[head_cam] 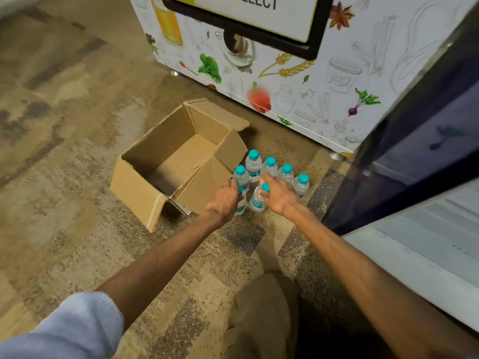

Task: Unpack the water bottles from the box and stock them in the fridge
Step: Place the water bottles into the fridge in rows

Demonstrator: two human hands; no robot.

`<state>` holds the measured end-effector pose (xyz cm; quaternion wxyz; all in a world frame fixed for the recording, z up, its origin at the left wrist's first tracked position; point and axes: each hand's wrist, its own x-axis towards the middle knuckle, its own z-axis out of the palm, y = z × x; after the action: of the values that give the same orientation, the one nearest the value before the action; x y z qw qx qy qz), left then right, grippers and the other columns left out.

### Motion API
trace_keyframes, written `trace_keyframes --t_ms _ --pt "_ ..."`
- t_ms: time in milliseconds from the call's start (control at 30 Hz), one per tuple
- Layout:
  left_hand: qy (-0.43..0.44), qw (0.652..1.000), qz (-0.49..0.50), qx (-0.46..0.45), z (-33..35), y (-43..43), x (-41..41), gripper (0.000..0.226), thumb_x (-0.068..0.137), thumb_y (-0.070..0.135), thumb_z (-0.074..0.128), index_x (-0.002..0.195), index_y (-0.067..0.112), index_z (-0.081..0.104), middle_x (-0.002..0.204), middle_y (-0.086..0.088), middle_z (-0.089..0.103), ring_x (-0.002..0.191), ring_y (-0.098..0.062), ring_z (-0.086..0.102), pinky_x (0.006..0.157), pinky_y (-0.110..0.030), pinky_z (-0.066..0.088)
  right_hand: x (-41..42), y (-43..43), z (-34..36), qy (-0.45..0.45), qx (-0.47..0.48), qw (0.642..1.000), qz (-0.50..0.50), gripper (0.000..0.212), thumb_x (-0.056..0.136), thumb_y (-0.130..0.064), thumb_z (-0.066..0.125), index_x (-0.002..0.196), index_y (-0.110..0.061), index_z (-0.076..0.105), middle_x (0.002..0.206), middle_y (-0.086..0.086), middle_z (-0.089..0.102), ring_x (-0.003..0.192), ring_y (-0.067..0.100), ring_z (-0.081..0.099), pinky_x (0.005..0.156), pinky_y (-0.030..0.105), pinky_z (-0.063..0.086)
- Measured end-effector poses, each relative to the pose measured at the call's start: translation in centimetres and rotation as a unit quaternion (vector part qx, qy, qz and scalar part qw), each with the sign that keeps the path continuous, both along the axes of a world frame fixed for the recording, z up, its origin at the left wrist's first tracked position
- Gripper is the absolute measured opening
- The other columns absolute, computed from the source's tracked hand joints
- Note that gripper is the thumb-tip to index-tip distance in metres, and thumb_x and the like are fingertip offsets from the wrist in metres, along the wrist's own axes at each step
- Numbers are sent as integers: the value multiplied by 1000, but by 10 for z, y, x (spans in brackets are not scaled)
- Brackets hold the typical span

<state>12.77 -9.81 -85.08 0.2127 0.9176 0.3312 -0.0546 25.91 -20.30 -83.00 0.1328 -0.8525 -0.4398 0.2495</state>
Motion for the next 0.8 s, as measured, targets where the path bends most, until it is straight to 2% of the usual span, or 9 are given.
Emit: trace_keyframes --t_ms 133,200,300,467,600,700,800 --pt "-40 998 -40 0 24 -20 1 19 100 26 48 110 12 40 105 -12 57 82 -22 57 76 -41 55 3 -25 24 -10 20 1000 -2 34 90 -22 61 121 -20 45 105 8 60 93 24 58 79 37 48" --pt "-59 997 -55 2 38 -30 2 16 99 29 47 103 18 36 99 -9 57 79 -21 57 73 -44 55 5 -40 39 -13 36 999 -13 31 90 -21 62 118 -19 49 99 6 60 91 23 58 75 32 44" --pt "-79 994 -73 6 67 -50 7 20 99 33 46 107 17 38 99 -5 56 80 -17 53 75 -42 54 7 -67 65 -12 48 998 -34 31 90 -23 62 119 -19 52 103 7 61 93 24 55 74 30 38" --pt "-129 985 -109 19 118 -96 11 33 99 38 47 118 12 41 103 -5 55 88 -20 56 74 -36 47 2 -119 119 -25 55 997 -48 30 88 -25 62 116 -18 55 107 9 65 101 29 59 84 34 44" --pt "-207 969 -131 39 164 -136 5 22 99 40 47 101 19 38 92 0 53 78 -17 54 64 -30 37 -5 -170 164 -32 98 992 -77 22 86 -26 62 108 -22 57 107 7 65 95 25 61 73 30 44" --pt "-270 949 -152 57 202 -159 1 28 99 38 47 100 11 43 90 -5 53 75 -25 52 65 -34 37 -8 -213 201 -42 122 986 -102 14 89 -27 61 102 -25 57 104 4 65 90 22 58 72 27 39" --pt "-324 924 -196 59 242 -183 -1 24 99 40 47 102 17 40 87 3 50 70 -15 50 61 -30 39 -7 -256 243 -62 170 974 -136 11 89 -28 60 100 -29 57 100 2 65 90 22 57 73 27 38"
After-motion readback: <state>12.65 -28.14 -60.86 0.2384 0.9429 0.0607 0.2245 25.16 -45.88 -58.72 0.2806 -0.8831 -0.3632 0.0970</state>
